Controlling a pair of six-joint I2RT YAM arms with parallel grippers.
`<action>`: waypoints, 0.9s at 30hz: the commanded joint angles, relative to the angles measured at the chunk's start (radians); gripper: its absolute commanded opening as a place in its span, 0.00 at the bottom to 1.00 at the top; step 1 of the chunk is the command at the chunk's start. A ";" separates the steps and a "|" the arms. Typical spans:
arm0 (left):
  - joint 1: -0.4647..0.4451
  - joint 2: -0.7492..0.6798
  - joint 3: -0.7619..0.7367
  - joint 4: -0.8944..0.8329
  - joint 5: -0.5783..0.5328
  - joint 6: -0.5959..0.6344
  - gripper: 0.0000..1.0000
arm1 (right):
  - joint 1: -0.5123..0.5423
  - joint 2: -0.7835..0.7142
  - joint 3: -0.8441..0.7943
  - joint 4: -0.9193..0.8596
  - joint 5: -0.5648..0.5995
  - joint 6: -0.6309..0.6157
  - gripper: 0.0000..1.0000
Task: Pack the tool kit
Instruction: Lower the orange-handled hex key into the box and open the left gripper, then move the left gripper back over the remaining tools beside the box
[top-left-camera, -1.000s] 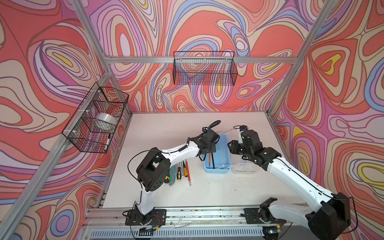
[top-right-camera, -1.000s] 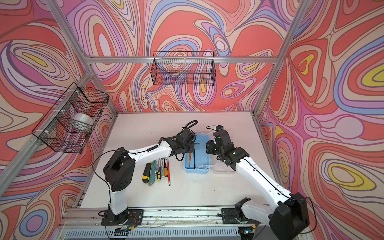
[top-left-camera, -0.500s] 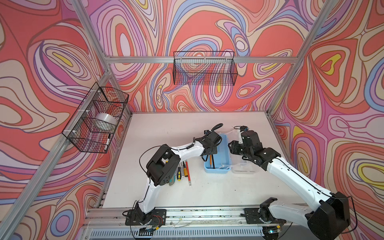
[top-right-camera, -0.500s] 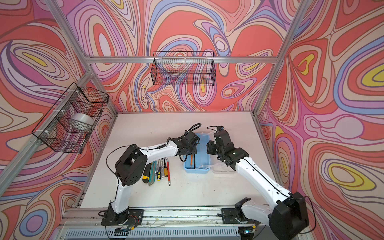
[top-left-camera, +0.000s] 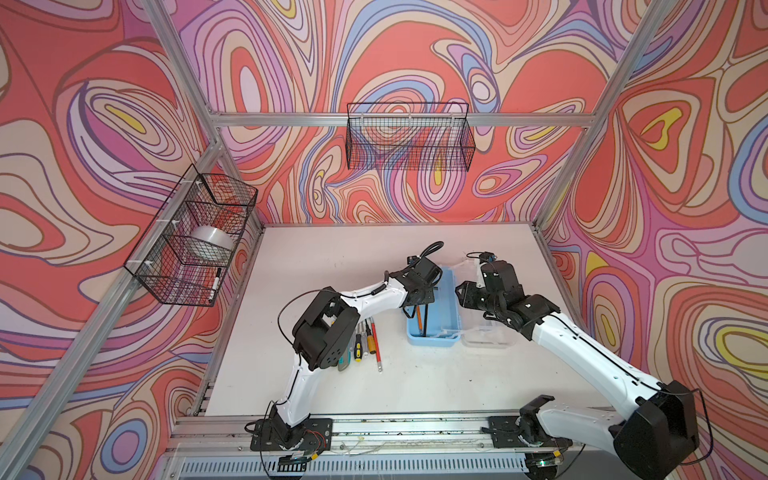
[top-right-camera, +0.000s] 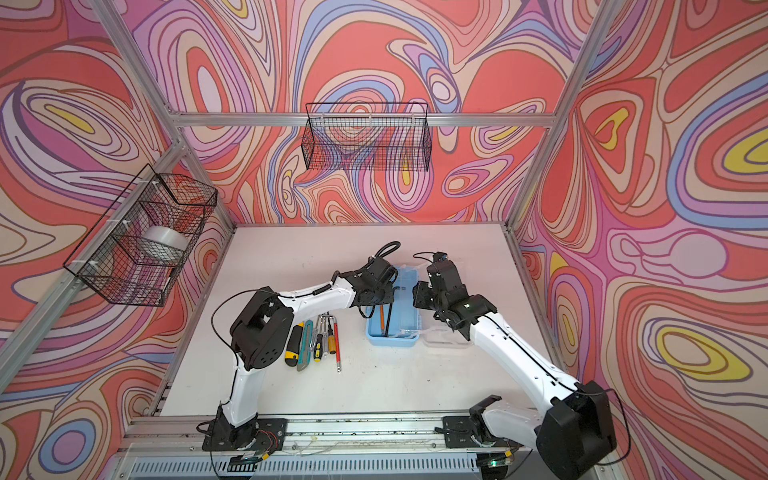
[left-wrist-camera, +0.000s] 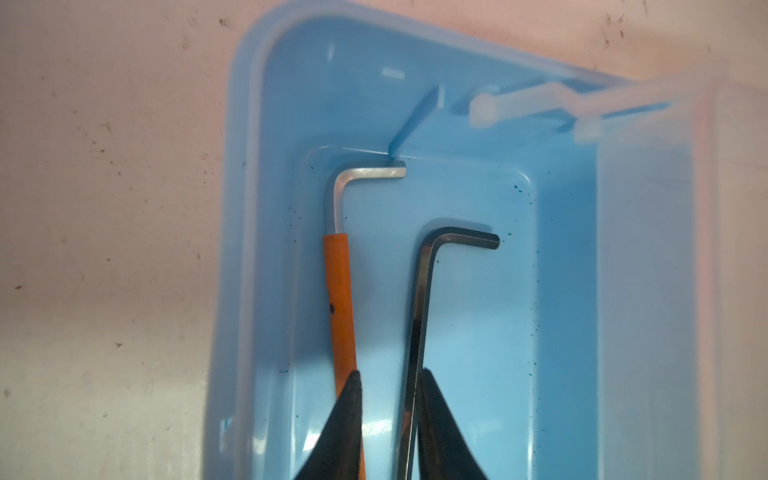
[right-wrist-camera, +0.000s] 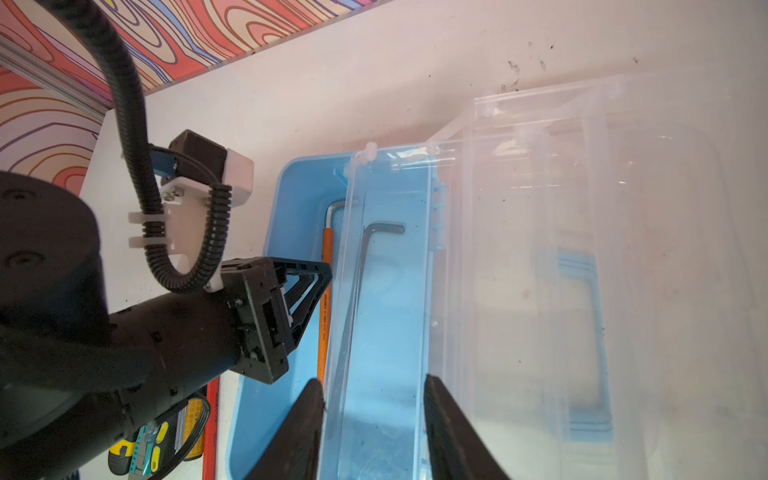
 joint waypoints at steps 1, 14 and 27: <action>0.007 -0.004 0.016 -0.006 0.005 -0.001 0.25 | -0.006 -0.001 0.010 0.003 0.002 -0.014 0.42; 0.006 -0.345 -0.139 0.031 -0.086 0.155 0.44 | -0.007 0.005 0.080 -0.004 -0.030 -0.077 0.43; 0.060 -0.651 -0.476 -0.129 -0.207 0.099 0.47 | 0.089 0.007 0.112 -0.007 -0.023 -0.085 0.44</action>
